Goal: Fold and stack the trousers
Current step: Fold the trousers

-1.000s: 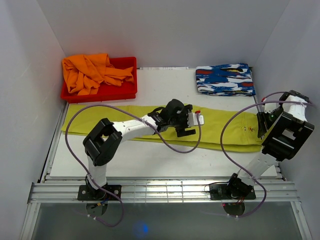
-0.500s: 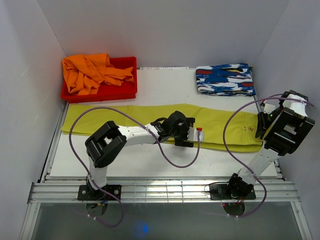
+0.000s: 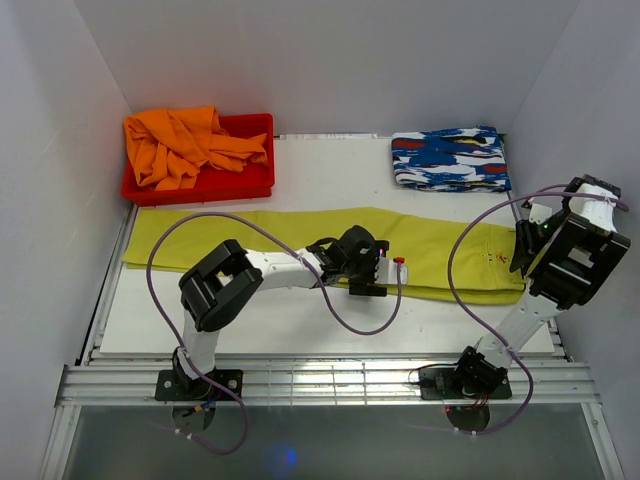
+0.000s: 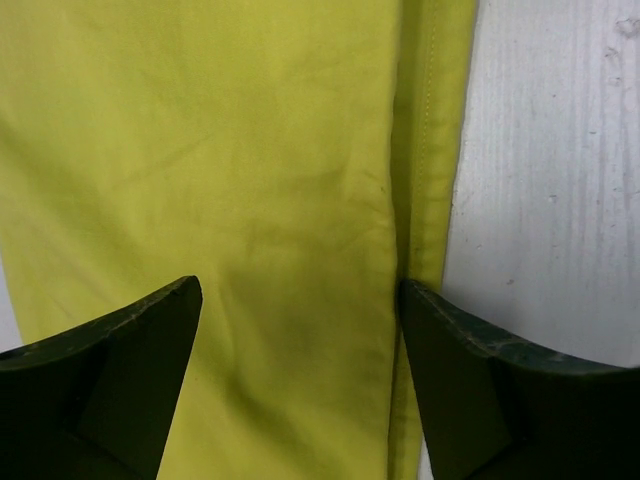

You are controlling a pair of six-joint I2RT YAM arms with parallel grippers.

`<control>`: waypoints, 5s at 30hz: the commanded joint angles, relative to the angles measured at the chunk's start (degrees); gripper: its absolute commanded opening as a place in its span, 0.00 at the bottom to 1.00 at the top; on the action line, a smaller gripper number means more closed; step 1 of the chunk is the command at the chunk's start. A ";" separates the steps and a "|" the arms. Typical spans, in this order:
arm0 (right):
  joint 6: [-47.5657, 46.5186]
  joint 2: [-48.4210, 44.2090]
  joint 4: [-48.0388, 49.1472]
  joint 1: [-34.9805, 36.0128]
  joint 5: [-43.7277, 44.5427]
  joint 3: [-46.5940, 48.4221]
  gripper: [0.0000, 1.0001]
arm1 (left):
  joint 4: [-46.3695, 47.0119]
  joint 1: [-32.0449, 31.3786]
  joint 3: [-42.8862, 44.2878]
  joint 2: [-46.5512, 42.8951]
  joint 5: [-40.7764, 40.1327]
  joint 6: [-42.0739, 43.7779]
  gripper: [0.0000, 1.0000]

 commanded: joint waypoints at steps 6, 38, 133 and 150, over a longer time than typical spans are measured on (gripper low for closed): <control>0.70 -0.50 0.42 -5.77 4.52 4.51 0.48 | -8.13 0.33 4.39 -3.53 6.33 -3.86 0.70; 3.24 3.02 4.28 -7.26 4.70 -1.03 0.48 | -16.66 1.73 11.77 2.89 9.32 -3.24 0.29; -8.09 -4.10 11.22 -7.09 5.57 -10.43 0.08 | -36.52 4.64 12.65 0.06 18.55 -6.32 0.00; -6.50 -1.54 9.04 -0.23 1.02 1.25 0.08 | -36.27 11.66 23.64 12.21 12.75 -17.04 0.00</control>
